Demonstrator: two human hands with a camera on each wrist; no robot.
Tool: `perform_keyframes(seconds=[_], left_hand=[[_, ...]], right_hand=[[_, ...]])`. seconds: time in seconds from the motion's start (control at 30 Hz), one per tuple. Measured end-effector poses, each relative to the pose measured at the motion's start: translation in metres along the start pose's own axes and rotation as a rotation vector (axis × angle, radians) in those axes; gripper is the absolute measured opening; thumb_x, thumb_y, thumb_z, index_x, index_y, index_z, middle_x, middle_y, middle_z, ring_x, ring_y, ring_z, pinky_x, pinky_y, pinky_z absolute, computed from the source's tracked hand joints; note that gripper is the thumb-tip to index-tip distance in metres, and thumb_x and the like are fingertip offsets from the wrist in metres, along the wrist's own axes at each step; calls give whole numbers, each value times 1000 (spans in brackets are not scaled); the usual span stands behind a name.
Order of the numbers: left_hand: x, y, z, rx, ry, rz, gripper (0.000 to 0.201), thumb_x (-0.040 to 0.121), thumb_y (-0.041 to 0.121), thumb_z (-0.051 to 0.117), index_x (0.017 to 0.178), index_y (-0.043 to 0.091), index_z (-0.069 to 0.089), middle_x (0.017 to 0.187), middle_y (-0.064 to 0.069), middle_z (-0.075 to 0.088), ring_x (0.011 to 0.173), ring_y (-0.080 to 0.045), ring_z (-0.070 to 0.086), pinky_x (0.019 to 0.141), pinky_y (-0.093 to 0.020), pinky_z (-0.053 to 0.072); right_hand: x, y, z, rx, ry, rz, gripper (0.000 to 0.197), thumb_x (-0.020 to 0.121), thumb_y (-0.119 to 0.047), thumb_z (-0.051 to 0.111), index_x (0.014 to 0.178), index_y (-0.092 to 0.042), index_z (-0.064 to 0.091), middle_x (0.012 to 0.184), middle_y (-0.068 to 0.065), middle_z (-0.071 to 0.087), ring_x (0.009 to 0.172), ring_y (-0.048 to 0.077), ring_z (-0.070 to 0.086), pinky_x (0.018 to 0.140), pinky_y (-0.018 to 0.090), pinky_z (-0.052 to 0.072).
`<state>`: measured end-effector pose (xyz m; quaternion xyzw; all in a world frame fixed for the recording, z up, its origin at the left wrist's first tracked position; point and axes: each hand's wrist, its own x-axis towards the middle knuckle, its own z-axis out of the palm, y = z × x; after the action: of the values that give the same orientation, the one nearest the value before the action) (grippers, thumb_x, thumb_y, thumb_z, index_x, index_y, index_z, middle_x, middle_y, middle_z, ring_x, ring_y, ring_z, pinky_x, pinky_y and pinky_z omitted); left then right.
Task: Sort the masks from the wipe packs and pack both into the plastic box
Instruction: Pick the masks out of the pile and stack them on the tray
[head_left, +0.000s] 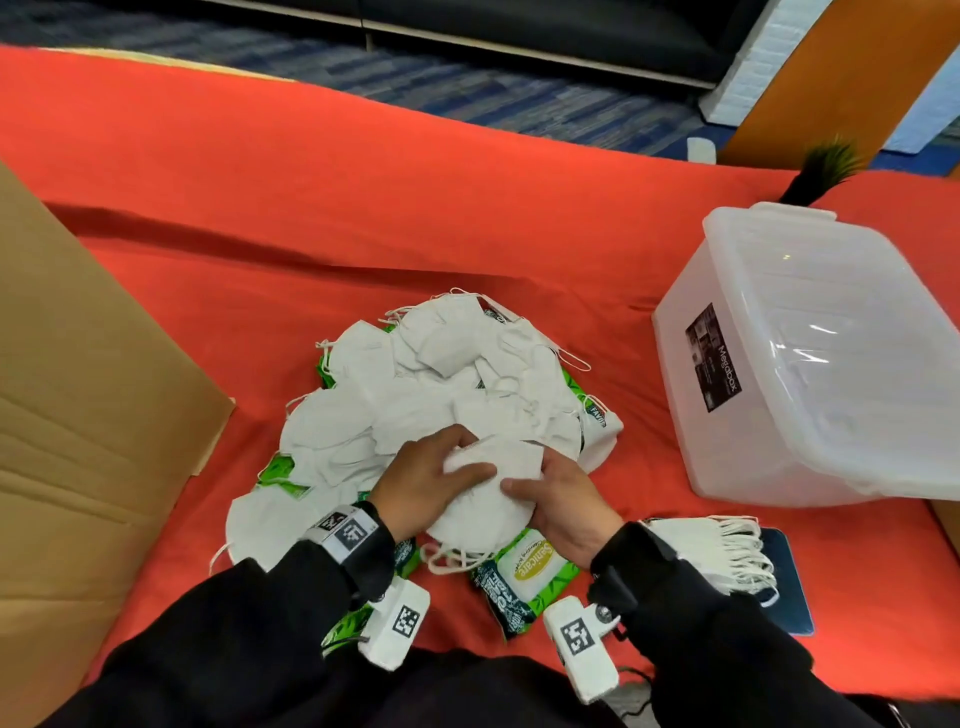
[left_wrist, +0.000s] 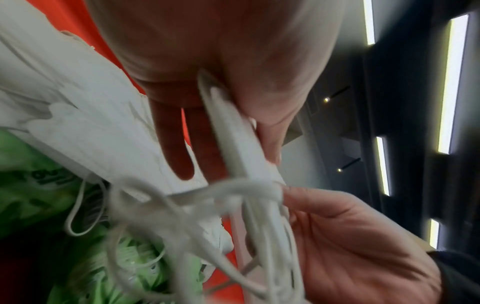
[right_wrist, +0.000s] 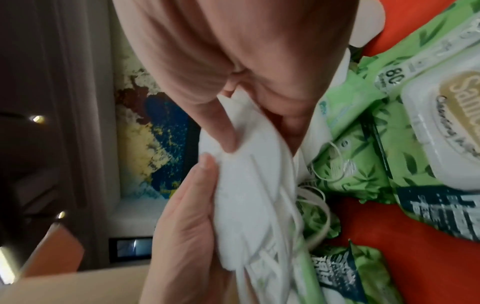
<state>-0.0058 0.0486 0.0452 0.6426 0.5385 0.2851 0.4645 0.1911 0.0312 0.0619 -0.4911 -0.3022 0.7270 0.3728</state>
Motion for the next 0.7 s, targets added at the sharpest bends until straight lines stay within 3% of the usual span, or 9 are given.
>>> perform_keyframes(seconds=[0.07, 0.13, 0.2, 0.3, 0.37, 0.43, 0.5, 0.6, 0.7], left_hand=[[-3, -1, 1, 45, -76, 22, 36, 84, 54, 71, 113, 34, 65, 106, 18, 72, 101, 2, 64, 85, -26, 51], [-2, 0, 0, 41, -85, 51, 38, 86, 49, 71, 119, 33, 66, 113, 19, 71, 107, 3, 63, 91, -26, 50], [1, 5, -1, -29, -8, 54, 26, 92, 36, 71, 117, 30, 67, 112, 16, 72, 105, 1, 65, 90, -26, 50], [3, 15, 5, -383, 89, -51, 23, 98, 16, 64, 121, 20, 64, 116, 2, 74, 107, -11, 69, 91, -30, 55], [3, 20, 11, -546, 84, -135, 23, 98, 10, 63, 120, 12, 64, 116, -6, 74, 107, -17, 69, 92, -35, 56], [4, 16, 16, -465, 91, -141, 24, 88, 26, 73, 108, 14, 68, 106, -6, 75, 100, -20, 70, 90, -44, 54], [2, 10, 18, -393, 88, -127, 35, 75, 41, 75, 99, 16, 69, 100, -4, 76, 97, -22, 71, 89, -45, 55], [-2, 8, 29, -389, 91, -136, 38, 73, 34, 80, 100, 10, 67, 101, -7, 78, 97, -28, 73, 90, -49, 58], [-8, 11, 47, -366, 19, -166, 38, 73, 25, 85, 95, 5, 63, 93, -15, 77, 87, -27, 73, 83, -49, 57]], right_hand=[[-1, -1, -1, -125, -25, -59, 65, 81, 27, 53, 132, -14, 56, 116, 16, 73, 111, 31, 69, 92, 45, 58], [-3, -7, -5, -188, -14, -73, 74, 80, 28, 54, 135, -20, 49, 99, 8, 76, 93, 21, 73, 77, 34, 59], [-4, -9, -11, -124, 31, -38, 65, 84, 21, 62, 134, -17, 49, 98, 11, 77, 88, 24, 73, 70, 35, 59], [-8, -5, -17, -124, 36, 99, 34, 92, -13, 71, 126, -11, 63, 111, 12, 76, 91, 26, 71, 77, 39, 59], [-14, 2, -24, -203, 16, 120, 28, 95, -19, 69, 120, -6, 69, 107, 10, 75, 90, 23, 68, 78, 35, 56], [-21, 5, -36, -228, 19, 56, 19, 94, -8, 68, 110, 0, 72, 100, 13, 76, 84, 22, 71, 74, 29, 58], [-27, 1, -50, -220, 94, 52, 11, 90, 3, 66, 92, -3, 74, 89, 16, 75, 73, 20, 72, 67, 27, 58], [-35, -6, -79, -29, 219, 86, 27, 88, 8, 54, 71, -7, 69, 75, 15, 63, 62, 22, 65, 64, 31, 58], [-49, -22, -98, 391, 143, 80, 18, 83, -3, 47, 68, -7, 56, 70, 13, 54, 70, 26, 61, 73, 36, 52]])
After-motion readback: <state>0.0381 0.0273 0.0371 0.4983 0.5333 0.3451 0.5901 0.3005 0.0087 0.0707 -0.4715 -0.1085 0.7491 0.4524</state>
